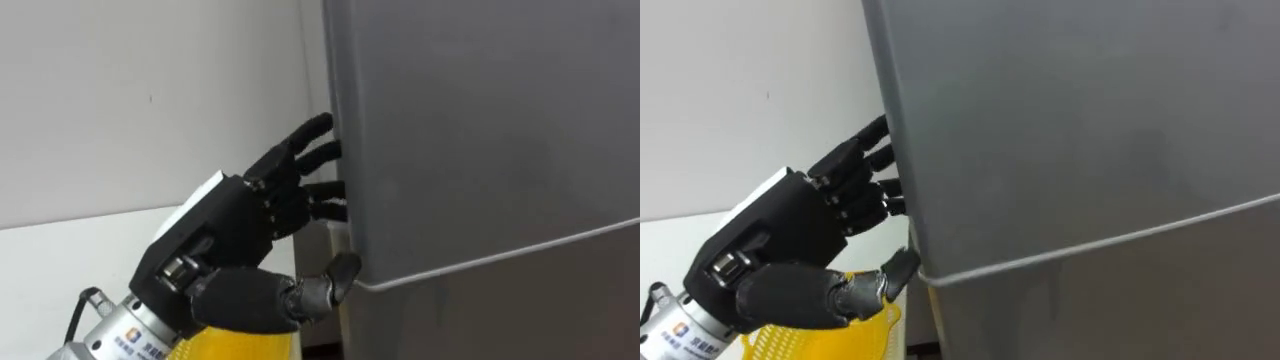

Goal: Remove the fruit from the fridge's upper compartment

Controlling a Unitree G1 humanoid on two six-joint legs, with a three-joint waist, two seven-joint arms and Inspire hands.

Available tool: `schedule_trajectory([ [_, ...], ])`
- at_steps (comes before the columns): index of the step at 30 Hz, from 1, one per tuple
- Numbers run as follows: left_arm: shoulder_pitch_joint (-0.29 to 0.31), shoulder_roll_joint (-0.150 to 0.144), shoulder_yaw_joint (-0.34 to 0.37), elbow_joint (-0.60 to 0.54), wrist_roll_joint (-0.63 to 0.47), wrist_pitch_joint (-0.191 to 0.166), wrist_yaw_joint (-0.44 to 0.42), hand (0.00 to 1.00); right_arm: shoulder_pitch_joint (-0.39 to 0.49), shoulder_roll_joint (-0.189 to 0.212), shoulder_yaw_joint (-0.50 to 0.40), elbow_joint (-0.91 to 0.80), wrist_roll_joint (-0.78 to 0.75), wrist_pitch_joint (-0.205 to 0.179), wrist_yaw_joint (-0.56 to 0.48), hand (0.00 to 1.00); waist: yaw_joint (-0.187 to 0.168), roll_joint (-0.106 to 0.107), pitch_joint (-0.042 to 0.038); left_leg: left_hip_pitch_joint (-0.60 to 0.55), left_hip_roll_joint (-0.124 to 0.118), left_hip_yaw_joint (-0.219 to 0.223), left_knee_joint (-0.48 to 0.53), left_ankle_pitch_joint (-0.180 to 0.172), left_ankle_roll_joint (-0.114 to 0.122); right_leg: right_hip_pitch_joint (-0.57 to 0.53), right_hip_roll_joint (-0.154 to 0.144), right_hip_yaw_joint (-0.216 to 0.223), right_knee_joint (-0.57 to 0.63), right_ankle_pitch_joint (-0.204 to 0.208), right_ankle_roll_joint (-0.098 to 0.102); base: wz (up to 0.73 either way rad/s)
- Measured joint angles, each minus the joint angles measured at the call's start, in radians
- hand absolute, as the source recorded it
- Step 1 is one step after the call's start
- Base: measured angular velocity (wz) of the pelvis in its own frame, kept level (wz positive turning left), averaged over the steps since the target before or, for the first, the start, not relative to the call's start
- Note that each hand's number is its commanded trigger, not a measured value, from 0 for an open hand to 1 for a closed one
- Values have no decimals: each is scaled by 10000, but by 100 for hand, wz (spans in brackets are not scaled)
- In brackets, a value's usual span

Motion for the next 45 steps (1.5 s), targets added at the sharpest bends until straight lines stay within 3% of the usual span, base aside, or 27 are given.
schedule_trajectory([
  [5,-3,98,-120,6,19,82,115,96,-77,-29,94,-5,3,-6,-6,0,-65,54,22,-10,-4,-3,-17,5,11,32,-3,19,11,22,21,1],
  [10,-51,89,-439,-5,19,90,-299,62,-70,-183,92,1,1,-6,-8,0,-70,206,37,-21,4,-9,-77,3,11,15,4,25,16,21,20,0],
  [12,-66,90,-570,-8,19,96,-375,1,-78,-202,92,0,1,-12,-12,0,-78,243,42,-20,10,-9,-72,4,10,2,6,33,14,20,18,0],
  [23,-488,105,-792,-9,20,171,-720,0,-63,-197,106,76,7,-71,-16,0,-69,199,67,-22,-5,20,-53,20,-4,-67,4,92,-34,13,14,0],
  [31,-1460,107,-1336,-45,2,171,-798,0,-59,-222,133,64,92,-99,-97,0,-83,268,21,22,-3,65,-67,21,-4,-41,8,134,-40,13,14,0],
  [45,-1609,-127,-1701,-469,-393,169,-820,0,-152,-240,291,310,327,-217,-179,0,-244,271,21,201,2,57,-80,22,-6,224,8,128,-162,13,13,0],
])
